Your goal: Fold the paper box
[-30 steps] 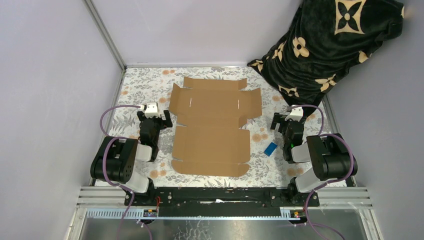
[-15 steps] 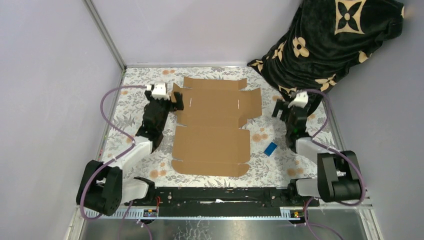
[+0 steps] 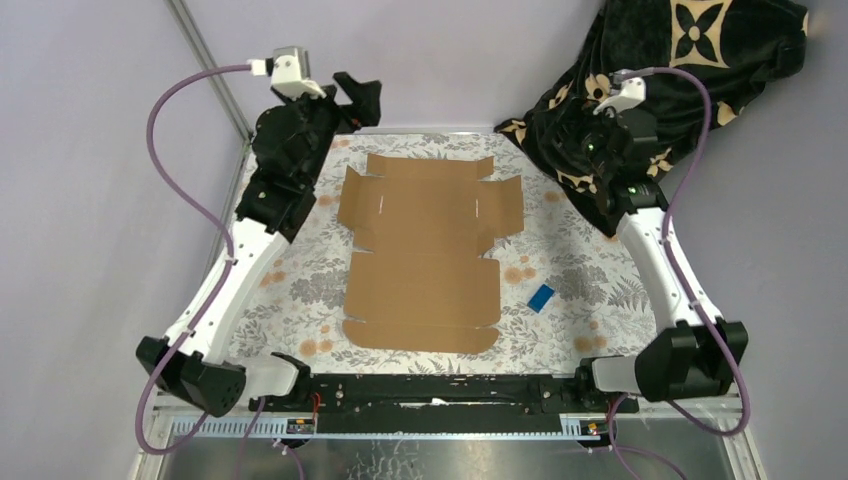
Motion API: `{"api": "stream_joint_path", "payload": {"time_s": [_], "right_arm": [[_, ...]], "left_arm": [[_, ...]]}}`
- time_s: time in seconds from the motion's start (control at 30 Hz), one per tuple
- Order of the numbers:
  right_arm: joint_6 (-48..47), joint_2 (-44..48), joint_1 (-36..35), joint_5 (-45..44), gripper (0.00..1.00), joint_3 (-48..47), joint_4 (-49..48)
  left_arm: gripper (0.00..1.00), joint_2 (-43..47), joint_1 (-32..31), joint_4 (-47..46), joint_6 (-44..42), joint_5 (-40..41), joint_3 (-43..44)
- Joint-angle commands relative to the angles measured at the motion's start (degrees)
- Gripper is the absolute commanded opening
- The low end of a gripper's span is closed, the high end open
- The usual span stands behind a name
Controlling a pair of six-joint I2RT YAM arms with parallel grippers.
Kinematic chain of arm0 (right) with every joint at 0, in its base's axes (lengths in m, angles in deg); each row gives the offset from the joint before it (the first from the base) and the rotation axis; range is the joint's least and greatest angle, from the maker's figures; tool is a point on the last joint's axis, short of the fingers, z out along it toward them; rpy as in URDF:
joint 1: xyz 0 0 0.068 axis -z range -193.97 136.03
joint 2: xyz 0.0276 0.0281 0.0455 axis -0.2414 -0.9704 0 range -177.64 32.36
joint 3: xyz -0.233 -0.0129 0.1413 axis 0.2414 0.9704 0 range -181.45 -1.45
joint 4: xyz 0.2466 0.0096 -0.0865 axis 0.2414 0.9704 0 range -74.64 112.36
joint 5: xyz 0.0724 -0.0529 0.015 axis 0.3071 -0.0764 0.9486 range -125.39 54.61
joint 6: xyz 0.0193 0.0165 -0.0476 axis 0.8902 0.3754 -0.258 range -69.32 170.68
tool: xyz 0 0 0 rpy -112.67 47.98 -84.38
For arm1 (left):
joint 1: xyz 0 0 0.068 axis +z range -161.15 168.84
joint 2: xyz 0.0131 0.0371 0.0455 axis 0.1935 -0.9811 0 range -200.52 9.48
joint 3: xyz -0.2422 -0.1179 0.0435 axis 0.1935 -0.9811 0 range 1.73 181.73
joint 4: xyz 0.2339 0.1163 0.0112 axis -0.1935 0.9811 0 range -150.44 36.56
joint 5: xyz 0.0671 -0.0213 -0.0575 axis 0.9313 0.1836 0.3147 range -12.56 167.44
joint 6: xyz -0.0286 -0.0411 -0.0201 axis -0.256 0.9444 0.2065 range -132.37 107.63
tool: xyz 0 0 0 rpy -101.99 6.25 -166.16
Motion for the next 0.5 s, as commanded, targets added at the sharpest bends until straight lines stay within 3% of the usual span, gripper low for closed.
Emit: {"api": "stream_joint_path", "payload": {"time_s": [0.0, 0.17, 0.23, 0.37, 0.47], "right_arm": [[1.5, -6.6, 0.2, 8.5, 1.0, -1.3, 13.3], [-2.8, -12.4, -1.8, 6.9, 1.0, -4.1, 19.7], [-3.1, -14.6, -2.5, 7.3, 1.0, -5.2, 19.7], [-3.5, -21.4, -4.1, 7.6, 0.92, -11.3, 22.1], [-3.7, -27.8, -5.2, 8.6, 0.82, -17.4, 24.8]], "left_arm": [[0.99, 3.6, 2.9, 0.0, 8.4, -8.2, -10.4], [0.99, -1.7, 3.4, 7.2, 9.3, -4.9, -10.3], [0.99, -2.9, 3.8, 7.1, 9.8, -2.7, -11.9], [0.98, -6.5, 5.4, 4.4, 8.9, -5.9, -13.9], [0.84, -11.5, 7.4, 5.8, 9.5, -7.4, -11.2]]}}
